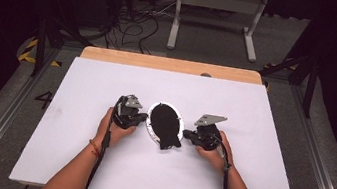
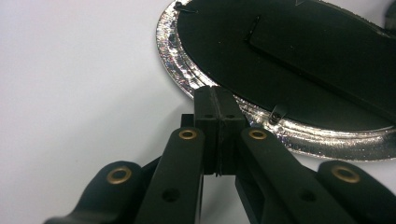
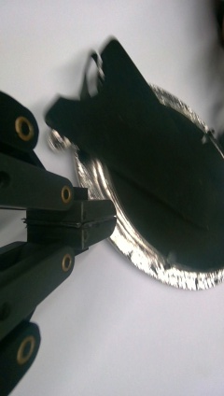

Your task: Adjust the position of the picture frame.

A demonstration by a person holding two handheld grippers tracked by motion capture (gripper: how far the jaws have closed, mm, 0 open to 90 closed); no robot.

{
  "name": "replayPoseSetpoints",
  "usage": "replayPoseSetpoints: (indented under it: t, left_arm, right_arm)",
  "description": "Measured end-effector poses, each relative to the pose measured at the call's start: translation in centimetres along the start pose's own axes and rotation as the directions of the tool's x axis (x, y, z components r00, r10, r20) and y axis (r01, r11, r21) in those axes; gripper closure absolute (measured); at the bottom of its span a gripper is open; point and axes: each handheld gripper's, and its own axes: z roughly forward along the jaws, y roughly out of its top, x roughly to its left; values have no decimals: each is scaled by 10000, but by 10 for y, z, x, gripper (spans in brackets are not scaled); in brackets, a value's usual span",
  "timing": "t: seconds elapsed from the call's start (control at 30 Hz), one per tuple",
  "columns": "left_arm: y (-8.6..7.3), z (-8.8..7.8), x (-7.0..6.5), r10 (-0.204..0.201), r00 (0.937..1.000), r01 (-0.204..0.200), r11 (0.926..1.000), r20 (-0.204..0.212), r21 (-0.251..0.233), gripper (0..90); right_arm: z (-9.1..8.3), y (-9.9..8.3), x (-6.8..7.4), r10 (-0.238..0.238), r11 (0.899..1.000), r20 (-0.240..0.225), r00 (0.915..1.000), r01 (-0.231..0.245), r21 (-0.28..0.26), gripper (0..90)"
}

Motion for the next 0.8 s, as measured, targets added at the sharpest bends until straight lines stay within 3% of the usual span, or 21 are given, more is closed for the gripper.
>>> replayPoseSetpoints:
  t: [0.07, 0.1, 0.13, 0.17, 0.23, 0.27, 0.3, 0.47, 0.6, 0.7, 0.73, 0.8]
  left_arm:
    - [0, 0, -1, -66, 10000, 66, 10000, -44, 0, 899]
    - [-1, -1, -6, -666, 9977, 663, 9976, 125, 178, 900]
    - [-2, -1, -6, -674, 9976, 672, 9976, 135, 181, 899]
    - [-1, -1, -2, -162, 9999, 162, 9999, 4, 55, 899]
    - [-2, -2, -2, -295, 9994, 294, 9995, 155, 67, 890]
    - [-3, -3, -6, -861, 9957, 853, 9960, 326, 251, 887]
    - [-1, -2, -3, -235, 9997, 234, 9997, 97, 111, 885]
    - [-2, -2, -3, -348, 9994, 347, 9994, 84, 89, 898]
    - [-2, -2, -2, -419, 9989, 417, 9991, 210, 109, 900]
    - [-3, -2, -3, -484, 9984, 481, 9988, 294, 120, 900]
    - [-3, -2, -3, -235, 9990, 232, 9997, 378, 69, 900]
    - [-2, -2, -5, -213, 9991, 210, 9997, 367, 77, 900]
  right_arm:
    - [-2, -3, 6, -246, 9997, -120, 9996, 246, -27, 900]
    - [-3, -4, 9, -293, 9996, -215, 9993, 292, -49, 900]
    - [-3, -5, 11, -288, 9995, -298, 9991, 285, -99, 900]
    - [-4, -6, 13, -327, 9994, -373, 9988, 322, -154, 900]
    - [-4, -5, 16, -497, 9988, -393, 9980, 495, -59, 900]
    - [-4, -5, 18, -546, 9985, -410, 9977, 546, -10, 900]
    - [-4, -5, 19, -544, 9985, -358, 9979, 545, 7, 900]
    - [-4, -6, 21, -449, 9990, -334, 9984, 450, 27, 900]
    - [-3, -6, 31, -656, 9978, -627, 9959, 662, 81, 900]
    - [-4, -5, 37, -760, 9969, -593, 9953, 771, 167, 900]
    - [-4, -5, 40, -841, 9962, -630, 9945, 855, 188, 900]
    - [-5, -6, 42, -887, 9957, -622, 9941, 902, 224, 900]
